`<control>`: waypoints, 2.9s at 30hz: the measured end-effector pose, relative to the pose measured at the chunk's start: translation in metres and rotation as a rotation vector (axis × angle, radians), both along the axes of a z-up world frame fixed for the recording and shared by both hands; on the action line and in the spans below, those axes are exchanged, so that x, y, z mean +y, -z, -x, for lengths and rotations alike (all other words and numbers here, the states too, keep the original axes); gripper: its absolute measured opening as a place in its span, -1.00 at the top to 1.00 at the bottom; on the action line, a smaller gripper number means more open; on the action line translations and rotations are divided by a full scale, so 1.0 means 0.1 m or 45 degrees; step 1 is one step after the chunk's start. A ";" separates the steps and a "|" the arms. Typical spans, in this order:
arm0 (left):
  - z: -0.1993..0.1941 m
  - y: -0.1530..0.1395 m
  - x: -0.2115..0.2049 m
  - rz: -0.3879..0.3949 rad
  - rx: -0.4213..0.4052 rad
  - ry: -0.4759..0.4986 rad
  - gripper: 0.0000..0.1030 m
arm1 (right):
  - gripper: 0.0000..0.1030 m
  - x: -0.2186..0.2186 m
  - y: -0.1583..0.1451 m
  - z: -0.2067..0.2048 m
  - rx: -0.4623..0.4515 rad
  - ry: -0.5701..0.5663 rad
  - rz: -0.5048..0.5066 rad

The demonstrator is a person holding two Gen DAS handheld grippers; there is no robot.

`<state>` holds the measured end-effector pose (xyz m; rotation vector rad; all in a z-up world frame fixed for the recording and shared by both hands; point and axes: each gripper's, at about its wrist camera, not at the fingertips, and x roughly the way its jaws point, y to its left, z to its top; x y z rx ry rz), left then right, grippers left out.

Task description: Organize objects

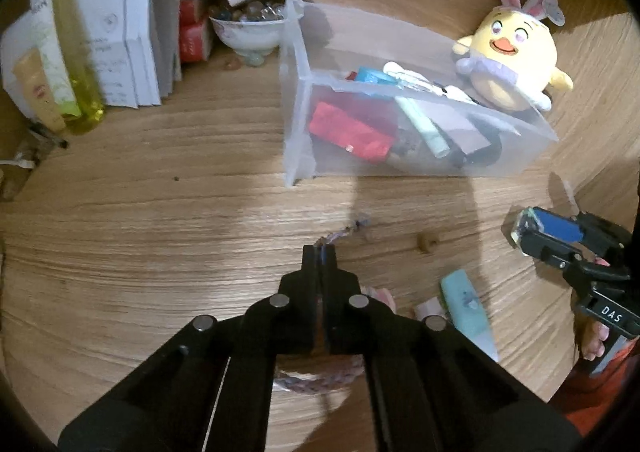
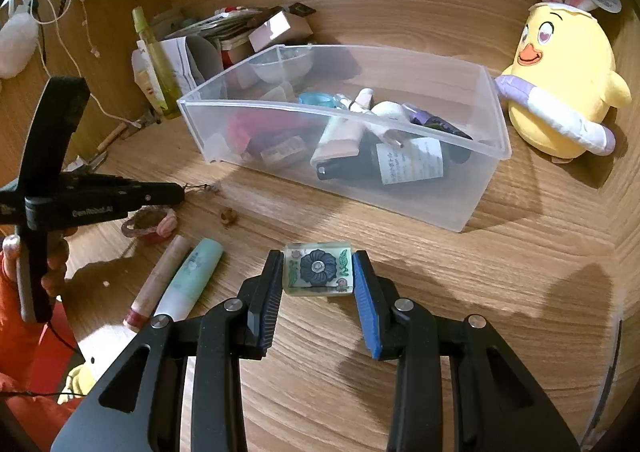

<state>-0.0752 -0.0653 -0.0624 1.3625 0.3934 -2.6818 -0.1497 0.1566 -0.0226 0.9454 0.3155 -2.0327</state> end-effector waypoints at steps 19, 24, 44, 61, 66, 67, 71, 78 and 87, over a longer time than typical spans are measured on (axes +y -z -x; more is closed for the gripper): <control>-0.36 -0.37 0.15 -0.037 0.083 0.010 0.89 | 0.39 -0.03 -0.11 -0.05 0.010 -0.041 0.100; -0.36 -0.27 0.39 -0.033 0.051 0.050 0.55 | 0.39 0.02 -0.10 -0.08 0.016 -0.025 0.097; -0.38 -0.01 0.73 -0.050 -0.033 0.080 0.31 | 0.39 0.23 -0.06 -0.17 0.012 -0.020 0.113; -0.35 -0.14 0.76 0.014 0.049 0.070 0.72 | 0.39 0.09 -0.14 -0.17 0.029 -0.049 0.126; -0.36 -0.31 0.72 0.001 0.117 0.081 0.72 | 0.39 0.07 -0.24 -0.15 0.050 -0.034 0.147; -0.36 -0.35 0.71 -0.002 0.131 0.080 0.72 | 0.39 0.07 -0.26 -0.14 0.057 -0.028 0.152; -0.33 -0.49 0.68 -0.004 0.189 0.083 0.72 | 0.39 0.08 -0.35 -0.08 0.066 -0.007 0.178; -0.24 -0.68 0.63 -0.003 0.262 0.093 0.72 | 0.39 0.09 -0.52 0.04 0.103 0.024 0.217; -0.05 -0.87 0.58 -0.022 0.327 0.129 0.72 | 0.39 0.04 -0.70 0.19 0.133 0.047 0.250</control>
